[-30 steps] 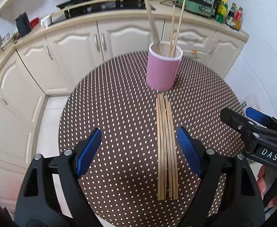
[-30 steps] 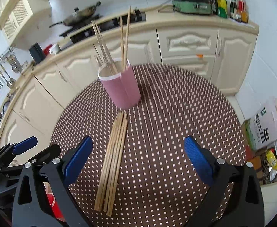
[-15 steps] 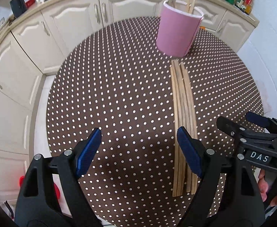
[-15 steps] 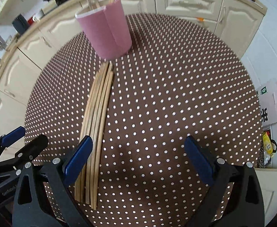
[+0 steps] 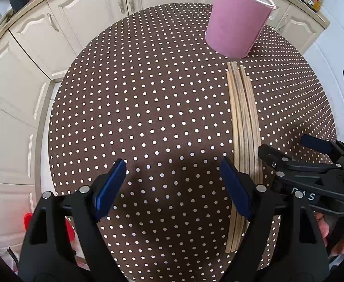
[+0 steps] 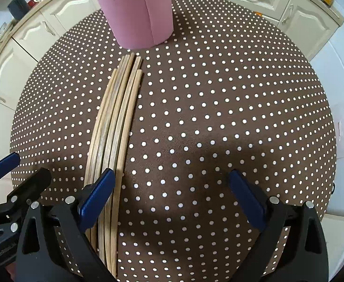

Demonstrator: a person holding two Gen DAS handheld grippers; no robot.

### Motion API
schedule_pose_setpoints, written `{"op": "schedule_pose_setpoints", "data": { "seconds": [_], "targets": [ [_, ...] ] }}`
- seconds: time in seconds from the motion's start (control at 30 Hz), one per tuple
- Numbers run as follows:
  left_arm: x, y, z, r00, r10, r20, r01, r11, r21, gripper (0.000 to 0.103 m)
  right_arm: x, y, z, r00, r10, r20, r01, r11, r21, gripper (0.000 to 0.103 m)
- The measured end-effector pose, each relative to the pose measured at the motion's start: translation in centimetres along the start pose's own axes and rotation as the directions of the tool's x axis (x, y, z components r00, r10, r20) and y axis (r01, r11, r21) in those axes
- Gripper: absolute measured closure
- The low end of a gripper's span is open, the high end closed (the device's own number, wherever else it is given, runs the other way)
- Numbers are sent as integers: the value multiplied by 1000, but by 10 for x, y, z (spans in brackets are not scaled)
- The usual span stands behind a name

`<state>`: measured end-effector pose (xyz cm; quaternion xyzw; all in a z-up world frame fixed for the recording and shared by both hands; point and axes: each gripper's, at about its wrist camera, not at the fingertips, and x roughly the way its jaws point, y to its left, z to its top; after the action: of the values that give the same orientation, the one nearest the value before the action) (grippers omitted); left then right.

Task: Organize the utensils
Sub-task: 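Move both open tools back down to the chopstick bundle on the table, then close the right tool on a single chopstick while the left tool grasps another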

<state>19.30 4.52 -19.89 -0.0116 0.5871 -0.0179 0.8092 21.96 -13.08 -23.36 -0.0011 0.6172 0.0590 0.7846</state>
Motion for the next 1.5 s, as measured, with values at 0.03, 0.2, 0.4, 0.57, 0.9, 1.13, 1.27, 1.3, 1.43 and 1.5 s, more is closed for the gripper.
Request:
{"op": "schedule_pose_setpoints", "data": {
  "seconds": [0.03,0.2,0.4,0.57,0.9,1.13,1.27,1.3,1.43,1.5],
  "targets": [
    [1,2,1,1000,-1,-1,1,1000,0,22,2,3,1,1000,-9,-1,9,1000,-5,9],
    [2,3,6,1000,-9,-7,9,1000,0,22,8,11,5,999,-44,-18,43,999,-9,11],
    [5,2,13,1000,-27,-4,27,1000,-13,22,5,30,10,999,-51,0,51,998,-48,38],
    [12,3,17,998,-54,-31,54,998,-30,22,1,32,11,999,-38,22,39,998,-47,72],
    [30,-26,29,995,-75,-61,77,996,34,22,-6,5,4,998,46,31,-47,997,54,98],
    [45,-50,42,997,-37,-73,43,996,75,22,-15,-23,-3,997,75,33,-77,994,76,98],
    [52,-61,48,997,-22,-79,29,996,83,18,-17,-25,-4,996,78,33,-81,993,82,98],
    [56,-66,49,997,-17,-81,24,996,84,17,-18,-26,-4,996,79,33,-81,993,83,98],
    [70,-81,49,996,36,-76,-27,993,115,17,-12,-27,1,996,82,33,-85,993,87,98],
    [73,-85,51,997,33,-73,-26,994,107,17,-12,-26,2,996,84,34,-87,992,89,98]
  ]
}}
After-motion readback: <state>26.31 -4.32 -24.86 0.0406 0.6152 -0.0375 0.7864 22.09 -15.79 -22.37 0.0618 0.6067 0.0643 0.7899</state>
